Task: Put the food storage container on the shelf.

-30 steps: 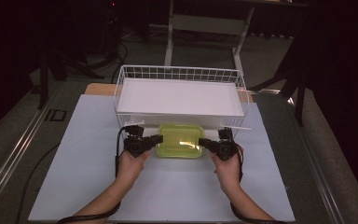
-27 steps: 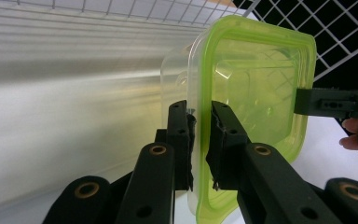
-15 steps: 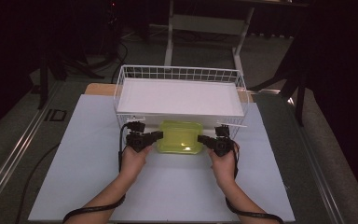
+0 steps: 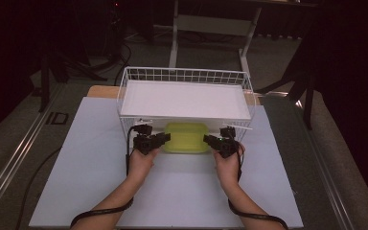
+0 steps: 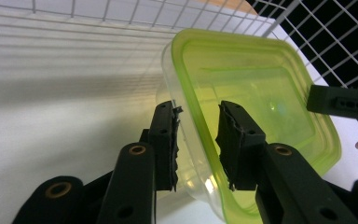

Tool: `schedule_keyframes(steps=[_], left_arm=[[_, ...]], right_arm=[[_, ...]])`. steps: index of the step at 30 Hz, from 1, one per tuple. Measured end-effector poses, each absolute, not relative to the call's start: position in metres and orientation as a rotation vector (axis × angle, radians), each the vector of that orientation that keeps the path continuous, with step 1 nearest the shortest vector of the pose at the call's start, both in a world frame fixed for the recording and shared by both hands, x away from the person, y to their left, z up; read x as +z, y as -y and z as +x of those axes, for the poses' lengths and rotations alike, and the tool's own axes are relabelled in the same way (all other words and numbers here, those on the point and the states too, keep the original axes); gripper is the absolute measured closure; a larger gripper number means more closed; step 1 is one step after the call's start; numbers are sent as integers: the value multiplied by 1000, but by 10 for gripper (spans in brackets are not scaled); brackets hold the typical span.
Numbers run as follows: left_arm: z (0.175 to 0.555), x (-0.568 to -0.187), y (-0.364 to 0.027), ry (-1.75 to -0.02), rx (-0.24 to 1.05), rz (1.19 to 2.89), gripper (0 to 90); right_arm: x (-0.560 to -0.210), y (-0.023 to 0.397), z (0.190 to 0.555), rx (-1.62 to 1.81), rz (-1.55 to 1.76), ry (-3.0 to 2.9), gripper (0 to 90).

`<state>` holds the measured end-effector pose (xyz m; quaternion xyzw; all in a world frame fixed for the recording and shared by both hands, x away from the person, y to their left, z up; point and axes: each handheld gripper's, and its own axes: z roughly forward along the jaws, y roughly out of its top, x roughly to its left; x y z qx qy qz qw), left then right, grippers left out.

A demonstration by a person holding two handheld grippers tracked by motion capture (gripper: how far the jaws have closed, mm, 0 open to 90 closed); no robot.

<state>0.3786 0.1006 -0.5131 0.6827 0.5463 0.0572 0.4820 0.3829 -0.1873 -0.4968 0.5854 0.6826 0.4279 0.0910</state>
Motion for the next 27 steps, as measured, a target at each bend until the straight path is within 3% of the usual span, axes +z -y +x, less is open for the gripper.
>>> schedule_keyframes(steps=[5, 6, 7, 9, 12, 13, 18, 27], left_arm=[[381, -516, -99, -1324, 163, 1668, 638], [381, -516, -99, -1324, 177, 1668, 631], [381, -515, -99, -1317, 190, 1672, 550], [380, -514, -99, -1321, 201, 1671, 482], [377, -512, -103, -1277, 179, 1648, 459], [374, -511, -103, -1204, 184, 1656, 361], [365, -506, -103, -1155, 185, 1652, 236], [346, -495, -110, -1059, 182, 1691, 147]], right_arm=[[-500, 186, 385, 1264, 1702, -2014, 706], [-500, 185, 385, 1272, 1702, -2012, 671], [-501, 185, 384, 1341, 1679, -2002, 576], [-500, 185, 383, 1350, 1654, -2004, 580], [-498, 186, 381, 1354, 1633, -2005, 574], [-495, 186, 379, 1359, 1621, -2007, 550], [-491, 186, 370, 1319, 1578, -2033, 517], [-475, 186, 348, 1306, 1512, -2066, 505]])
